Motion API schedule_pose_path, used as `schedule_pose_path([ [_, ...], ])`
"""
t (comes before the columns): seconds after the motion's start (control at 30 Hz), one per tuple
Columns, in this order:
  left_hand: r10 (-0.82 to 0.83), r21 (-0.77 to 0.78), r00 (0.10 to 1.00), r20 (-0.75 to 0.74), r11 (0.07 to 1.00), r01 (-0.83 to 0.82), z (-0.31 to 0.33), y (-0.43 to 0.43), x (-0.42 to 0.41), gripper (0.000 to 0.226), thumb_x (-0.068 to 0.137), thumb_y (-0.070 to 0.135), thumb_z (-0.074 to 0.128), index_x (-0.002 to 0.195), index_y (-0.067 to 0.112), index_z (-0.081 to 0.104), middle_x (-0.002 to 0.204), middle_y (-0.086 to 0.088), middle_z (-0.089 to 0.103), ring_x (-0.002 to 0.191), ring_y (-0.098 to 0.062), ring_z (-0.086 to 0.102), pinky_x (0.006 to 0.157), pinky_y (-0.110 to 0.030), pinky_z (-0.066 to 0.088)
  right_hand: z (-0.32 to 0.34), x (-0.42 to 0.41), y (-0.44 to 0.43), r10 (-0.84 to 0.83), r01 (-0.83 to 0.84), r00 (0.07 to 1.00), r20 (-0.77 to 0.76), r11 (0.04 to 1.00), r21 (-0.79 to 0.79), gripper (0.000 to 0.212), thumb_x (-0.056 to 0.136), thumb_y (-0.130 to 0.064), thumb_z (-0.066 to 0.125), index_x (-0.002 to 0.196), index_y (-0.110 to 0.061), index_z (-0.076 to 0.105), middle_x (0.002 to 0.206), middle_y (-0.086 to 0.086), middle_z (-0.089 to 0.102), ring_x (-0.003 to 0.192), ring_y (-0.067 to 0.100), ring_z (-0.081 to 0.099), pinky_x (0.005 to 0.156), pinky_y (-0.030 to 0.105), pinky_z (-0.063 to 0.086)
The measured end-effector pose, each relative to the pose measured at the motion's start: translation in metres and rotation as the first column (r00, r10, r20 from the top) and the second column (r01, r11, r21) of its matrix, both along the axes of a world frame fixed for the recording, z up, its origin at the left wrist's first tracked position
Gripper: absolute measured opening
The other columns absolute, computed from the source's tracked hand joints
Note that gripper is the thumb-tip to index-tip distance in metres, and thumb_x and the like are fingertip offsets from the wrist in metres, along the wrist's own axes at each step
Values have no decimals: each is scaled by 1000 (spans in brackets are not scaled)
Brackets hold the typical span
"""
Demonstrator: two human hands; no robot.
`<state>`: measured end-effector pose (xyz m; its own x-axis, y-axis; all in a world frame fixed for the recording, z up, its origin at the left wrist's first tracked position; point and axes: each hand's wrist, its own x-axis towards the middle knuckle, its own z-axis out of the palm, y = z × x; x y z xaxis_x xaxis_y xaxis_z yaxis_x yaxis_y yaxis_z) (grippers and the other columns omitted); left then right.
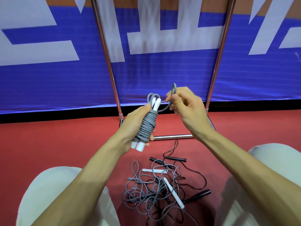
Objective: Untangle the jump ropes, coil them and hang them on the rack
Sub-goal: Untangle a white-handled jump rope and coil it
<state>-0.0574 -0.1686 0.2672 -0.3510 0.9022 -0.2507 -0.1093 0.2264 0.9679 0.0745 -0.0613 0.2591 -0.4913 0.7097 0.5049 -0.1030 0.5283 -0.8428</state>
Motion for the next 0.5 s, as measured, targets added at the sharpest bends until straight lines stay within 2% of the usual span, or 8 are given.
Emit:
schedule_pose_path([
  [0.07,1,30,995,99,1000,-4,0,1,1,36,95,52,48,106,20,61,67,-11,63,48,-24,59,45,-28,49,4,1,-3,25,-27,999,-38,998,-55,25,98,-19,50,78,-14,65,75,1,61,62,6,53,62,21,41],
  [0.17,-14,69,980,200,998,0,0,1,-2,43,93,53,50,118,20,58,71,-13,64,50,-25,60,46,-28,49,7,1,-4,67,-75,995,-68,989,-124,20,95,-10,54,81,-14,67,69,3,63,60,8,54,61,16,43],
  [0.27,-22,66,980,197,998,9,-3,1,-3,41,93,51,50,115,18,60,72,-14,63,50,-26,60,46,-29,49,5,0,-1,58,-58,998,-5,989,-139,10,93,-10,59,93,-17,67,61,2,63,59,13,55,63,25,47],
  [0.33,-21,67,988,153,998,11,-6,1,-2,34,95,49,50,111,21,62,72,-15,62,50,-27,59,47,-30,49,2,-1,2,-39,44,993,110,998,-49,8,90,-16,62,90,-22,68,58,-3,65,56,11,56,65,28,48],
  [0.43,-5,73,999,43,997,2,-10,2,2,26,98,45,49,107,26,65,70,-13,62,49,-27,58,46,-30,49,1,-2,0,-211,149,932,294,964,220,13,88,-23,65,81,-15,74,58,-3,66,58,13,57,58,17,41],
  [0.5,11,78,997,-82,997,-5,-14,4,6,23,99,44,48,106,29,65,67,-10,62,46,-26,56,45,-30,48,1,-2,-3,-271,146,879,393,936,319,21,88,-28,65,78,-13,76,57,3,65,54,19,54,58,23,41],
])
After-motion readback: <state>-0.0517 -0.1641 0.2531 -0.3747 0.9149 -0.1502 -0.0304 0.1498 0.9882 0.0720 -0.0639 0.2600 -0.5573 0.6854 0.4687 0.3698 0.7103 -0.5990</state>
